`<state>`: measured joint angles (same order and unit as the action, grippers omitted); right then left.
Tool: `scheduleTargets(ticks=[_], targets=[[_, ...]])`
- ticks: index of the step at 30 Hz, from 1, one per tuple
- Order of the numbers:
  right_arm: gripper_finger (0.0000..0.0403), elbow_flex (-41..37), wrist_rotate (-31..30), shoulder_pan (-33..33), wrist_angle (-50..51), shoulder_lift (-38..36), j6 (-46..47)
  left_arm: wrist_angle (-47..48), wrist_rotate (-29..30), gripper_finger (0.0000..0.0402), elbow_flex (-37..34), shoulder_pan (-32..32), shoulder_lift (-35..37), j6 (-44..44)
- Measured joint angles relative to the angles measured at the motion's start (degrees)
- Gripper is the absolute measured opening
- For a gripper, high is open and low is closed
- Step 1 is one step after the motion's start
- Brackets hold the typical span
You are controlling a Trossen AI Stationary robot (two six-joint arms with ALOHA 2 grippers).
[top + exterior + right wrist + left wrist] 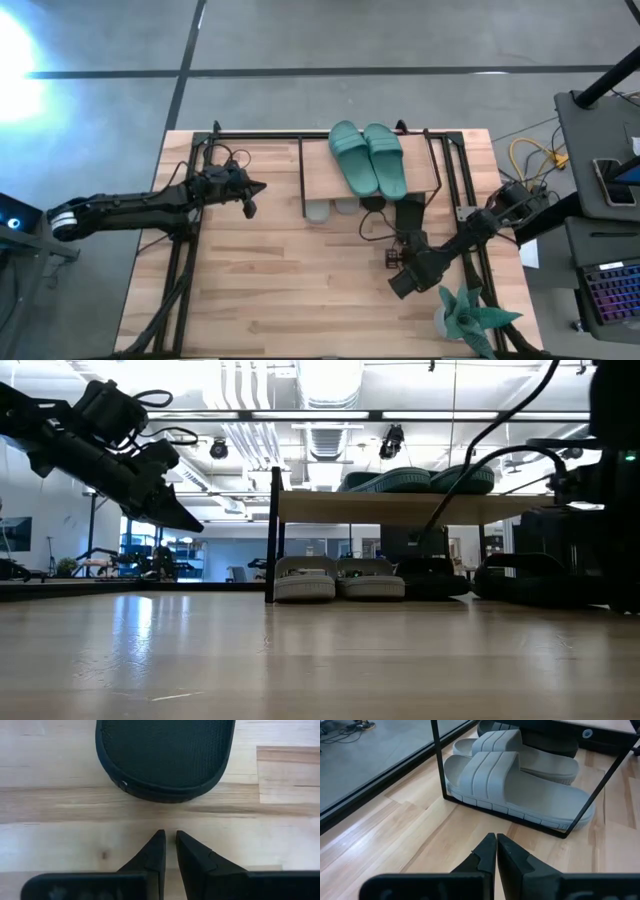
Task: Pick and place slides into the shelf
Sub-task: Adjust the slides under the shelf
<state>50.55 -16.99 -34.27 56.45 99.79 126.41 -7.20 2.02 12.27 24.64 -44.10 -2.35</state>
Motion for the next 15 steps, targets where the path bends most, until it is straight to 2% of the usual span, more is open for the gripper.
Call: scheduleTargets(ticks=[6, 15], targets=[[0.0038, -1.94, -2.12, 1.59, 0.17, -0.16, -0.41, -0.09, -0.02, 0.0000, 0.00, 0.00, -0.46, 0.00], [0.0038, -4.76, -6.15, 7.19, 7.88, 0.21, -0.44, -0.07, 0.00, 0.0000, 0.00, 0.00, -1.45, 0.00]])
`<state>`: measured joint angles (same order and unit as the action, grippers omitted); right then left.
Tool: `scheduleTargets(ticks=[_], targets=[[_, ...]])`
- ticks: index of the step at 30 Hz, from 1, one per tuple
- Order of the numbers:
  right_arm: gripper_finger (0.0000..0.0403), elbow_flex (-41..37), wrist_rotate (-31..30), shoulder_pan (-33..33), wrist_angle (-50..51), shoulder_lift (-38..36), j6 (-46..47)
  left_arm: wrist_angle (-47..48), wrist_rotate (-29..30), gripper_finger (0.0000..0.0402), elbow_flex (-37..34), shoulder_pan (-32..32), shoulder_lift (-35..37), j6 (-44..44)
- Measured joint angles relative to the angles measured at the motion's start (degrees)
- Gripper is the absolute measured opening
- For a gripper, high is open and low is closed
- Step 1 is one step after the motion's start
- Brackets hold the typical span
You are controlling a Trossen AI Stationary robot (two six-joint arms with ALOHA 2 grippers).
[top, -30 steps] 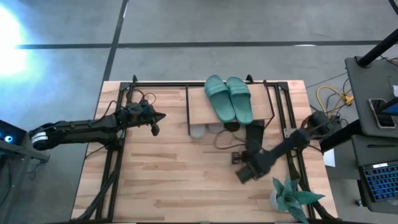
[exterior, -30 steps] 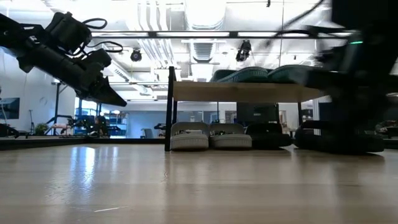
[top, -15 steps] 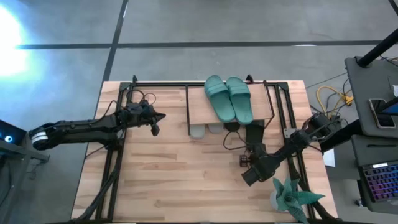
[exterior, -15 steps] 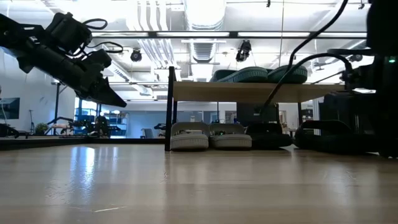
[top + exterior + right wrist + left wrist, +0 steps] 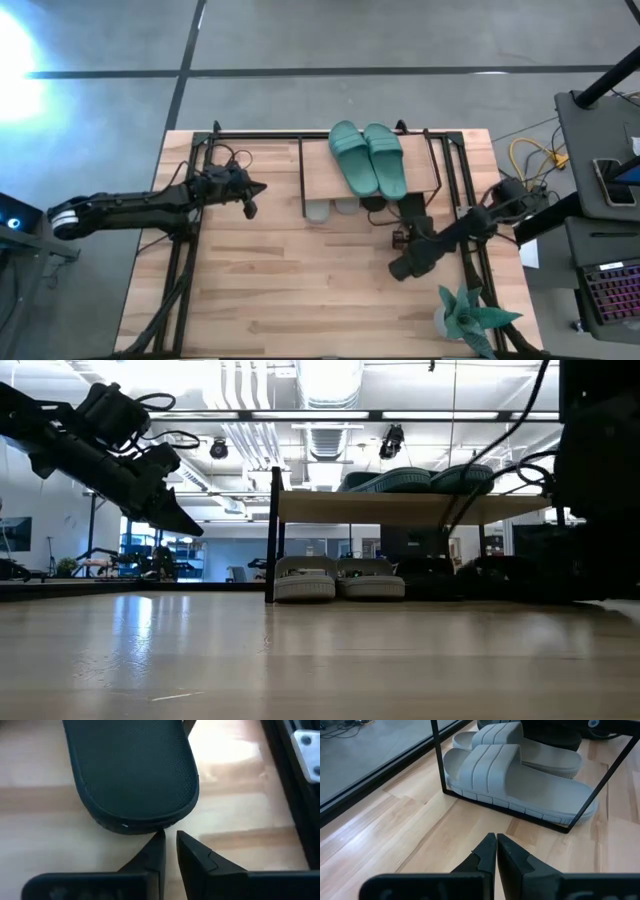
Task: Pick and place slides into the shelf
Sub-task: Adjust the slides under the shelf
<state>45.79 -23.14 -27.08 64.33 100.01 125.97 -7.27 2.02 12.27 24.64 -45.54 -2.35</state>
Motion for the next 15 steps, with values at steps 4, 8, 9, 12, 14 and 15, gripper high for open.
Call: scheduleTargets(ticks=[4, 8, 9, 12, 14, 15], targets=[[0.0038, -0.18, -3.44, 2.58, -0.39, -0.11, -0.49, -0.02, -0.02, 0.0000, 0.00, 0.00, -0.62, 0.00], [0.0038, 0.48, -6.56, 4.38, -1.71, -0.11, -4.08, -0.02, -0.02, 0.0000, 0.00, 0.00, -1.47, 0.04], [0.0038, 0.70, -7.06, 4.88, -2.27, -0.13, -5.18, -0.06, -0.02, 0.0000, 0.00, 0.00, -1.76, 0.03], [0.0038, 1.08, -8.16, 6.12, -2.54, -0.15, -6.46, -1.03, -0.02, 0.0000, -0.03, 0.00, -2.70, 0.03], [0.0038, 1.42, -8.55, 6.19, -2.74, -0.15, -7.07, -1.74, -0.02, 0.0000, -0.07, 0.00, -3.34, 0.04], [0.0038, 1.53, -8.33, 6.15, -2.78, -0.18, -7.34, -1.82, -0.02, 0.0000, -0.09, -0.02, -3.65, 0.04]])
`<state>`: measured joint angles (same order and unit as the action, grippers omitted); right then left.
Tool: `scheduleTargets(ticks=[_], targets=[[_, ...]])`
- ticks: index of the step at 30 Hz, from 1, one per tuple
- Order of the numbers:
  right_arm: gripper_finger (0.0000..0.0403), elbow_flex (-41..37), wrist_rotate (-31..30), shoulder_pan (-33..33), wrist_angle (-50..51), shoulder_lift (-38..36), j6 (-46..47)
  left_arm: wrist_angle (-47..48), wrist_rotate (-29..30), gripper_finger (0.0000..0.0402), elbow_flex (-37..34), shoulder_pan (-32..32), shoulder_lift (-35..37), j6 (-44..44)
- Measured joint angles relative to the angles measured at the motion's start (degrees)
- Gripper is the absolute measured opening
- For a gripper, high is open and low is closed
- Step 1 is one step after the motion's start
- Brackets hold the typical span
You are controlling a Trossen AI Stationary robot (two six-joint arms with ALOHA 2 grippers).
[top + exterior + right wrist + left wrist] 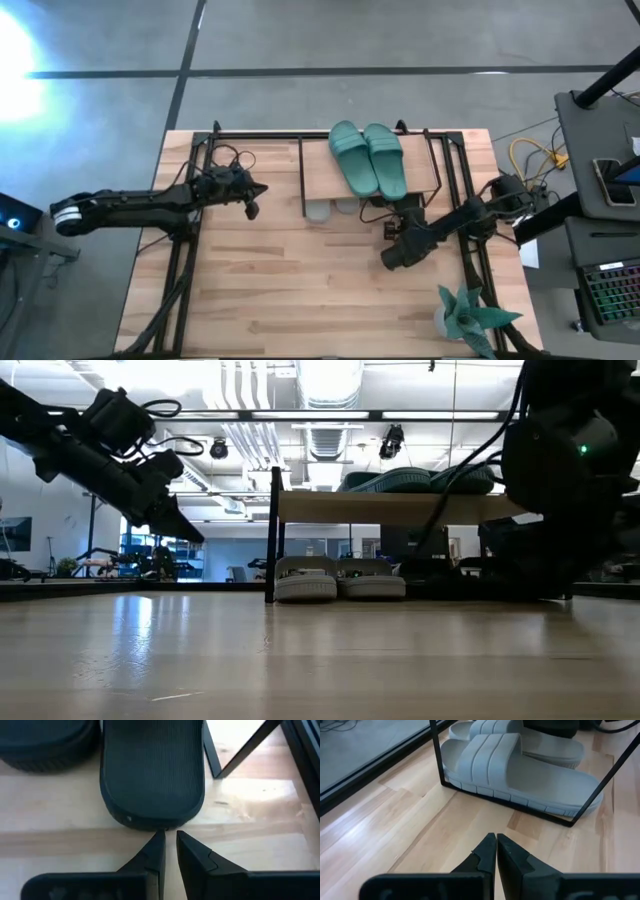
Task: Pick and place slides into the shelf
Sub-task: Adjust the slides under the shelf
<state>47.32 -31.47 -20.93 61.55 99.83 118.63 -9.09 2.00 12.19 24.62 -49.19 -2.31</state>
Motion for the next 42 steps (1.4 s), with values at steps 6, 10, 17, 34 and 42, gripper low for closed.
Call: scheduleTargets(ticks=[6, 10, 17, 34, 42], targets=[[0.0038, -0.42, -0.31, -0.78, 1.40, -0.04, 1.02, -1.45, 0.00, 0.0000, 0.33, 0.01, -1.00, 0.00], [0.0038, -2.20, -2.66, 2.72, 1.26, -0.04, 1.27, -1.38, 0.00, 0.0000, 0.44, 0.02, -1.00, 0.00], [0.0038, -1.46, -4.11, 4.84, 0.48, -0.46, -0.97, -1.16, 0.00, 0.0000, 0.44, 0.01, -1.00, -0.14], [0.0038, 32.00, -24.87, 0.97, 24.02, -22.25, -14.89, -3.93, -1.96, 0.0000, 1.30, 0.00, 0.59, -20.11], [0.0038, 36.13, -11.21, 36.87, 3.88, -28.69, -60.79, -4.36, -3.41, 0.0000, 3.65, -1.96, 0.07, -27.32]])
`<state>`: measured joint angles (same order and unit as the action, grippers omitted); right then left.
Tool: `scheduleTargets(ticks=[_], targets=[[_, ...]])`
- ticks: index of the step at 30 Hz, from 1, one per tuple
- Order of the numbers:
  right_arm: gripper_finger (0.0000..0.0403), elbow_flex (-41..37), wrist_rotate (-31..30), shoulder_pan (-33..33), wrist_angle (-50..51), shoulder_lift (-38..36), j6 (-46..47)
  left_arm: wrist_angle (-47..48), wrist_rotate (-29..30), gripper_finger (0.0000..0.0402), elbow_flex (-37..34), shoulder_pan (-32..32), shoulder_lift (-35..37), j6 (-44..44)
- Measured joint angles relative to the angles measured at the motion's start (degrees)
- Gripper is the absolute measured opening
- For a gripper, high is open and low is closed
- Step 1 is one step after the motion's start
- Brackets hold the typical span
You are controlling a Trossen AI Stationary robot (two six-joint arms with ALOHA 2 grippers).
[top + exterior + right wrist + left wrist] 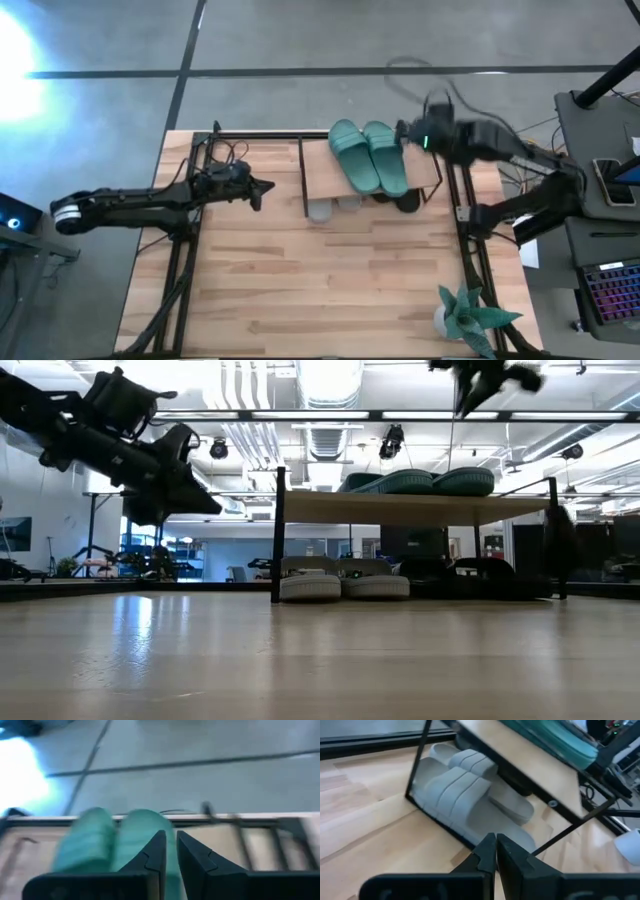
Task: Pick and place slides into the shelf
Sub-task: Adjust the slides under the shelf
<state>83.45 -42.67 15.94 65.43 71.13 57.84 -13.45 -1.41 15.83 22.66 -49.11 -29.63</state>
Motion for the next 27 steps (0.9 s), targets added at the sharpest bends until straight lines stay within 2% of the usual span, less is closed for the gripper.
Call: scheduleTargets(ticks=[4, 6, 9, 14, 17, 19, 22, 25, 26, 27], targets=[[0.0038, -1.32, 20.19, 16.84, -19.91, 2.51, -14.56, -0.52, -2.62, 0.0000, 1.29, -0.64, -1.34, 1.79], [0.0038, -1.12, 23.58, 23.18, -25.59, 5.69, -16.90, -1.86, -5.66, 0.0000, 1.28, -0.64, -2.48, 3.19], [0.0038, 1.45, 27.84, 30.92, -28.64, 12.31, -18.19, -3.07, -10.12, 0.0000, 1.00, -0.64, -4.40, 2.66], [0.0038, 10.41, 31.21, 37.45, -28.12, 25.99, -21.89, -3.83, -16.20, 0.0000, 0.70, -1.55, -7.71, -3.05], [0.0038, 19.14, 31.97, 39.39, -28.09, 35.01, -25.84, -6.92, -17.14, 0.0000, 0.68, -3.27, -9.33, -3.43], [0.0038, 26.20, 34.62, 40.61, -27.12, 41.47, -28.07, -10.06, -17.15, 0.0000, 0.64, -4.46, -10.40, -5.74], [0.0038, 38.56, 37.81, 42.16, -21.20, 51.83, -31.00, -16.38, -17.13, 0.0000, 0.64, -6.42, -12.19, -9.07], [0.0038, 51.42, 38.76, 43.49, -9.66, 61.70, -33.64, -21.52, -17.15, 0.0000, 0.64, -8.41, -13.64, -9.19], [0.0038, 51.58, 38.89, 43.86, -8.71, 63.18, -34.99, -22.14, -17.14, 0.0000, 0.64, -8.98, -14.00, -9.07], [0.0038, 48.59, 40.07, 44.19, -9.69, 63.03, -35.58, -22.19, -17.09, 0.0000, 0.64, -9.51, -14.42, -9.00]])
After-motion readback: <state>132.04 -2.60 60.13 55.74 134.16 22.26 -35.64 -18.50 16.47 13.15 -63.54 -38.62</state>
